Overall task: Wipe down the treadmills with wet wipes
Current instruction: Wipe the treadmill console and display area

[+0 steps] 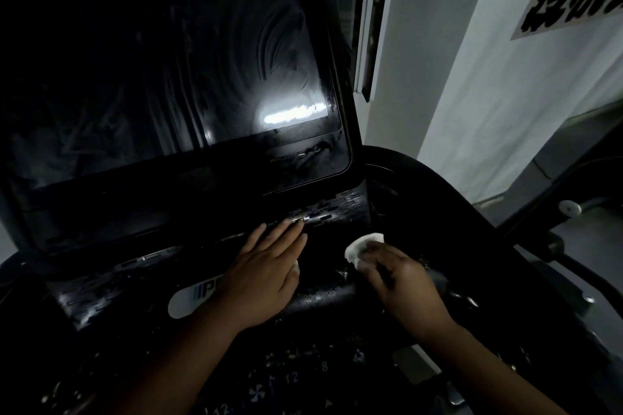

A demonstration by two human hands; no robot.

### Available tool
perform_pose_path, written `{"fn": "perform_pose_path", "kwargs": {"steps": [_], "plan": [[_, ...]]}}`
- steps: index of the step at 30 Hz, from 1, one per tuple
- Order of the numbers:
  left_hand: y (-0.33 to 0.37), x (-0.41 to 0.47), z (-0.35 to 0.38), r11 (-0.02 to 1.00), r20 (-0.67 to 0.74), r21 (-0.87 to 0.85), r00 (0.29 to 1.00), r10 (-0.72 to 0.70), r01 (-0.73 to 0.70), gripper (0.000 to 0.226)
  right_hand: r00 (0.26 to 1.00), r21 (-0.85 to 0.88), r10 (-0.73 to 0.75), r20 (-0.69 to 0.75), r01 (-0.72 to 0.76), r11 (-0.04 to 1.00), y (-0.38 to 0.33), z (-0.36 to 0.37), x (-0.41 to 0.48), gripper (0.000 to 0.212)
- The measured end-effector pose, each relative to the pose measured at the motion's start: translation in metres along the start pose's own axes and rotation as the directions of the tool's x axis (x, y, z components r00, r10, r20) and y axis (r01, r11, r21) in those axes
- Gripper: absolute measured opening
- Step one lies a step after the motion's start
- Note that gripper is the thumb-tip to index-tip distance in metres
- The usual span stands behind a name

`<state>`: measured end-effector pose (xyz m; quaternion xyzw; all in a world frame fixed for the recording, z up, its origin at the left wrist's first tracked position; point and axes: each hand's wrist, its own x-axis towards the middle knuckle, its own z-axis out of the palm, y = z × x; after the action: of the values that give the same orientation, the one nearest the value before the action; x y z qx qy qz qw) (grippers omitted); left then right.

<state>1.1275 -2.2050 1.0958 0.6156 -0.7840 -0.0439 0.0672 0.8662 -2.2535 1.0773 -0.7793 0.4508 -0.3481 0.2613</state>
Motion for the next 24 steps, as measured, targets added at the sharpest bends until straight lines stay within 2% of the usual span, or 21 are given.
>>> {"fn": "perform_pose_path", "kwargs": {"steps": [3,5,7,8,10,12,14,16,19,21,24], "plan": [[0.005,0.002,0.000,0.998,0.056,-0.042,0.998,0.042,-0.040,0.067,0.998,0.021,0.051,-0.030,-0.050,0.999,-0.016,0.010,0.003,0.019],[0.010,0.003,0.001,0.994,0.083,-0.061,0.992,0.098,-0.093,0.067,0.996,0.060,-0.073,0.042,0.071,0.996,-0.020,0.020,-0.007,0.011],[0.012,0.002,0.001,0.989,0.108,-0.067,0.985,0.137,-0.131,0.067,0.982,0.030,-0.164,0.097,0.162,0.986,-0.006,0.015,-0.019,0.030],[0.013,0.001,0.001,0.989,0.114,-0.056,0.983,0.141,-0.135,0.067,0.985,-0.011,-0.151,0.083,0.153,0.988,0.008,0.007,-0.021,0.036],[0.013,0.000,0.002,0.990,0.117,-0.046,0.983,0.141,-0.137,0.066,0.996,-0.121,-0.088,0.004,0.088,0.989,0.030,-0.008,-0.020,0.036],[0.013,0.000,0.003,0.989,0.117,-0.043,0.983,0.143,-0.139,0.064,0.998,-0.175,-0.048,0.046,0.056,0.983,0.024,-0.003,-0.013,0.035],[0.014,0.000,0.004,0.988,0.100,-0.023,0.983,0.153,-0.151,0.064,0.971,-0.101,-0.117,0.207,0.140,0.985,0.002,0.018,-0.008,0.040],[0.013,0.001,0.004,0.988,0.110,-0.001,0.982,0.155,-0.156,0.064,0.936,-0.112,-0.195,0.293,0.236,0.965,0.000,0.024,-0.011,0.045],[0.017,0.007,0.002,0.988,0.105,-0.020,0.983,0.153,-0.152,0.065,0.921,-0.285,-0.295,0.253,0.363,0.887,0.039,-0.005,-0.022,0.044],[0.023,0.014,0.003,0.988,0.097,-0.016,0.983,0.156,-0.155,0.065,0.932,-0.342,-0.275,0.237,0.345,0.874,0.046,-0.009,-0.025,0.046],[0.028,0.019,0.005,0.985,0.093,0.059,0.984,0.154,-0.160,0.062,0.869,-0.352,-0.349,0.351,0.468,0.811,0.031,0.018,-0.023,0.049]]}}
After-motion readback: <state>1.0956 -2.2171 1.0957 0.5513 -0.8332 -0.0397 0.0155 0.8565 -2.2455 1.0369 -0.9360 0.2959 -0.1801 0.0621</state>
